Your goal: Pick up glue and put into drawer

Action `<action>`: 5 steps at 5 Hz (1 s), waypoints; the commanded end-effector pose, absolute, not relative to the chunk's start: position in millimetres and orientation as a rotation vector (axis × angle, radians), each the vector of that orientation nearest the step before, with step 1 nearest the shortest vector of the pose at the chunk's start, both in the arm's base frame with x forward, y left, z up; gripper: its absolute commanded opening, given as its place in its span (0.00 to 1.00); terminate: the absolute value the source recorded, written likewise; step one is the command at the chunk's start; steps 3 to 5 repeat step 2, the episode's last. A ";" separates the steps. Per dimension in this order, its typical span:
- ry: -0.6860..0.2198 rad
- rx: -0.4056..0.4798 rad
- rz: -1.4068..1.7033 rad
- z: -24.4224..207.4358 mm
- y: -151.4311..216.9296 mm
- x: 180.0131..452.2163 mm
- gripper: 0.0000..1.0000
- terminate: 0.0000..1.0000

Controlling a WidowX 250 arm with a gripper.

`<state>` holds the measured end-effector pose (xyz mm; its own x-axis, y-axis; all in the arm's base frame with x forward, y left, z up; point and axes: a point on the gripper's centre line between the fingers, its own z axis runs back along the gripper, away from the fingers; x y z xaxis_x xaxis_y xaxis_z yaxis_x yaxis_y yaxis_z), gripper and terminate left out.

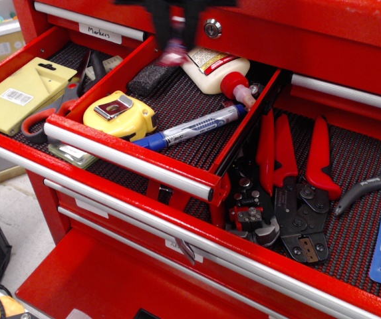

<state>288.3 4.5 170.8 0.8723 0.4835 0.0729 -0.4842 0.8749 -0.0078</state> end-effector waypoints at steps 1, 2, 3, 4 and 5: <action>-0.127 0.000 0.538 184.2 11.1 286.9 1.00 0.00; -0.127 0.000 0.538 184.2 11.1 286.9 1.00 1.00; -0.127 0.000 0.538 184.2 11.1 286.9 1.00 1.00; -0.127 0.000 0.538 184.2 11.1 286.9 1.00 1.00; -0.127 0.000 0.538 184.2 11.1 286.9 1.00 1.00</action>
